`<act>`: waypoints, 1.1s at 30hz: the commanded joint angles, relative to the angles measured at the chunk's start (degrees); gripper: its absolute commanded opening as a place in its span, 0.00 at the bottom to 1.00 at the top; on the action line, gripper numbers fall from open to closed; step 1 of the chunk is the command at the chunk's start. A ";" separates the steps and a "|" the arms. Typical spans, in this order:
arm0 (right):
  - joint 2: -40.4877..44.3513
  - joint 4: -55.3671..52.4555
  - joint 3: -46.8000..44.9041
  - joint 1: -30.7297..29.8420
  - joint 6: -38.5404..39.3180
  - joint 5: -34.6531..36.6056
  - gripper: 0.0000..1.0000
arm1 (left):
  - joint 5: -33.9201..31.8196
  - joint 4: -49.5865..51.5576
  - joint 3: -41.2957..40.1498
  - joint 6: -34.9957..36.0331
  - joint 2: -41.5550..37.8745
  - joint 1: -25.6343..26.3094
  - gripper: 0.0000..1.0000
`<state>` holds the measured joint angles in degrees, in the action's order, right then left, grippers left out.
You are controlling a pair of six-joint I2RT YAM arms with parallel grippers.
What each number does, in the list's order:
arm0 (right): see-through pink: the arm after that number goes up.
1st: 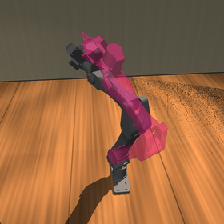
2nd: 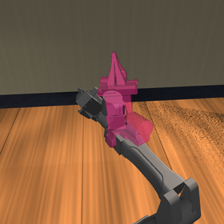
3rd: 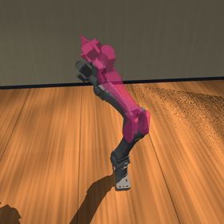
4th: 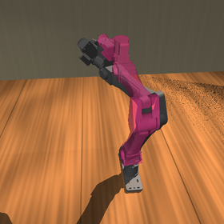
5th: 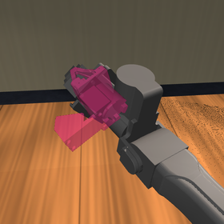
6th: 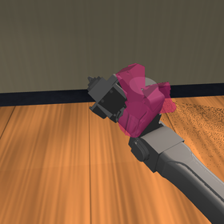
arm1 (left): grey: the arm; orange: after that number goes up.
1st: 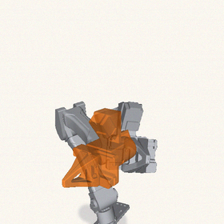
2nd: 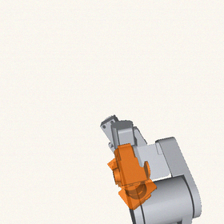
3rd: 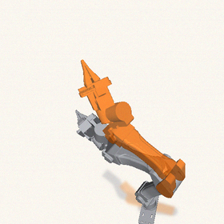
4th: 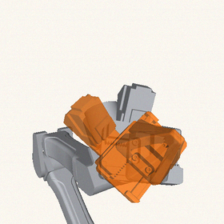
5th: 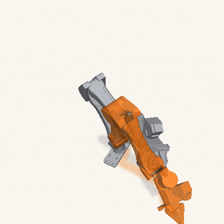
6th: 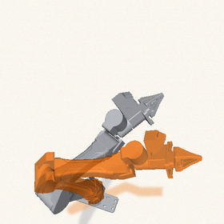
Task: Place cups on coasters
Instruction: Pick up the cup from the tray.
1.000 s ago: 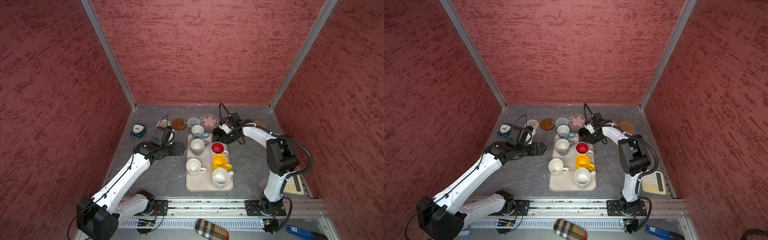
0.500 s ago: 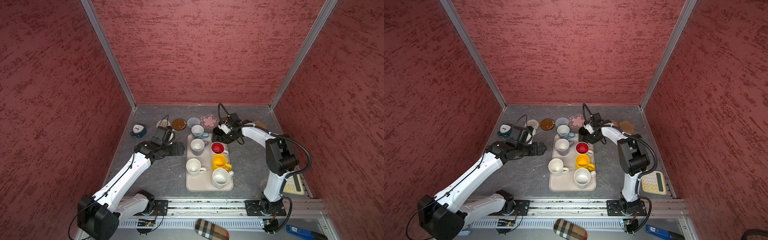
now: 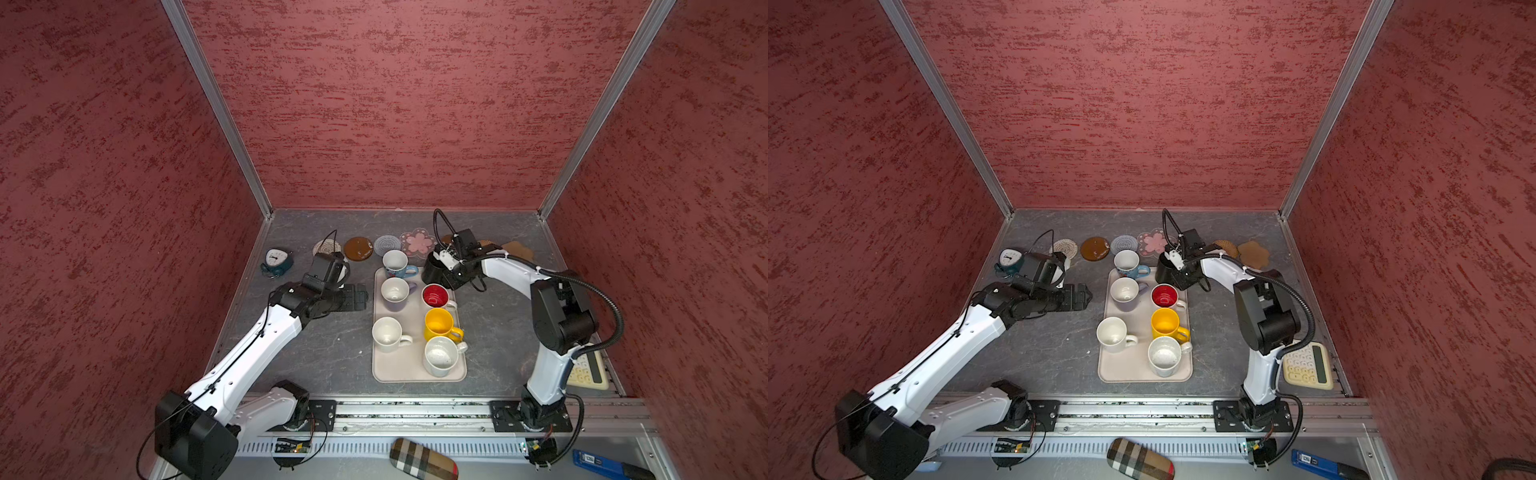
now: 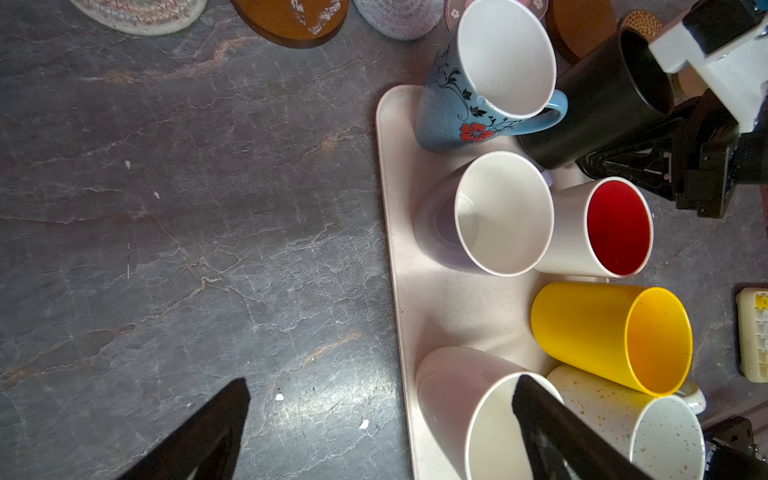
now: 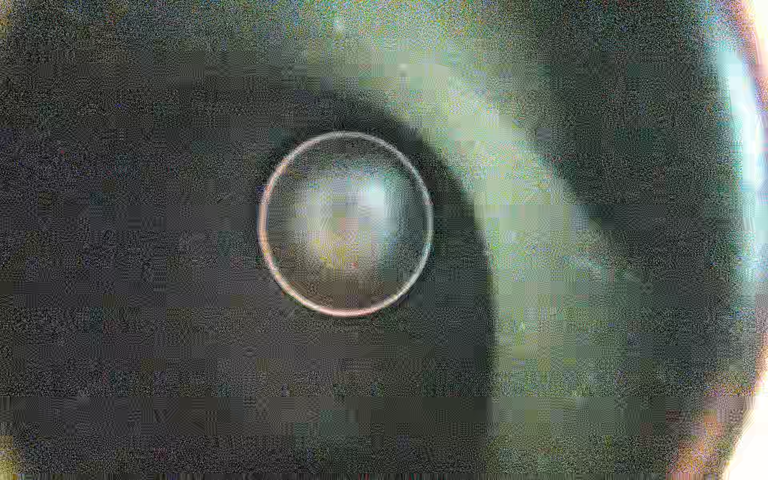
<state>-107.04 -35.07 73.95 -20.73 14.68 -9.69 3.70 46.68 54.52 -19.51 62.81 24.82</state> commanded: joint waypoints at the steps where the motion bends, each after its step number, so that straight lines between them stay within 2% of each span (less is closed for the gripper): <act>1: 3.76 4.51 -0.59 -0.45 -0.57 1.22 0.12 | -1.15 0.79 0.94 0.52 0.30 -0.04 1.00; 7: 6.97 6.46 -2.17 -0.82 -1.95 1.08 0.03 | -1.49 1.09 1.36 0.44 0.30 -0.03 1.00; 17: 11.43 8.51 -2.11 -1.06 -6.68 2.42 0.00 | -2.21 1.99 4.05 0.21 0.30 -0.03 1.00; 23: 13.20 5.79 0.10 -1.09 -11.06 5.54 0.00 | -1.44 3.06 7.55 1.14 0.52 0.02 1.00; 33: 17.43 -0.92 3.82 -1.01 -21.19 15.99 0.00 | 1.05 6.26 15.50 1.09 4.21 1.00 0.99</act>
<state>-93.17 -36.88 73.69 -21.50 -2.33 0.56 3.03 51.59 67.85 -19.40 65.84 25.43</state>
